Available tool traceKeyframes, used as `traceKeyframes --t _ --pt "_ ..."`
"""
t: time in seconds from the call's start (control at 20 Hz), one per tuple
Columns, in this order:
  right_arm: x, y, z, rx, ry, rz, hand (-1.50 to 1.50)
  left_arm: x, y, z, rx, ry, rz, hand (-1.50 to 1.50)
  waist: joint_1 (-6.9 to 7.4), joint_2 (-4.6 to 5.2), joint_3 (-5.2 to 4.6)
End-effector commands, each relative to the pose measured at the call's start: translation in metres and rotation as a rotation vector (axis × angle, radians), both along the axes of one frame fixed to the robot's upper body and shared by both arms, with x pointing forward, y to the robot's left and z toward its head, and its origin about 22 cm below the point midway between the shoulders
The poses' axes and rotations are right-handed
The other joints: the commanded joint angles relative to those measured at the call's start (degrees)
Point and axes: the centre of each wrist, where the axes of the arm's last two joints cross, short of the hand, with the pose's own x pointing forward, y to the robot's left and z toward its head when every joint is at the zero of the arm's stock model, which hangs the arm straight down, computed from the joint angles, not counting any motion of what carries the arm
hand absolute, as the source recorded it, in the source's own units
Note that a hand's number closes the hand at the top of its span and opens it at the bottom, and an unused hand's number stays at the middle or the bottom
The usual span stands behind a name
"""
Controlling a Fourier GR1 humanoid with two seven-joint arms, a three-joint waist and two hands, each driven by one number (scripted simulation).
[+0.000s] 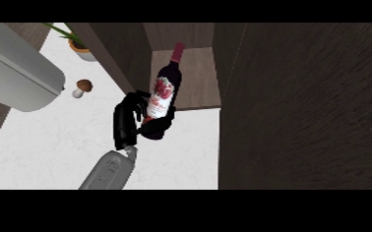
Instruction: Pick up the wine, place it into the cabinet and close the cabinet
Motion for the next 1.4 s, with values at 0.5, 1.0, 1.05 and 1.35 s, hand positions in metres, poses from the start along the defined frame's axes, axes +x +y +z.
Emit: traceKeyframes --t 0.5,1.0,1.05,1.35 --pt "-0.01 0.003 0.006 0.068 -0.008 0.043 -1.5 0.05 -0.026 0.03 -0.109 0.054 -0.023 1.5 -3.4 2.39 -1.27" --pt "-0.004 0.004 0.005 0.038 -0.017 0.095 -1.5 0.057 -0.017 0.03 0.165 -0.06 -0.048 1.5 -4.32 2.52 -1.03" --pt "0.0 0.001 0.001 0.038 -0.02 0.091 -1.5 0.056 -0.021 0.029 0.183 -0.059 -0.059 1.5 -4.29 2.58 -0.95" --pt "0.0 0.006 0.004 0.064 -0.026 0.099 -1.5 0.057 -0.039 0.032 0.208 -0.059 -0.072 1.5 -3.9 2.44 -1.05"
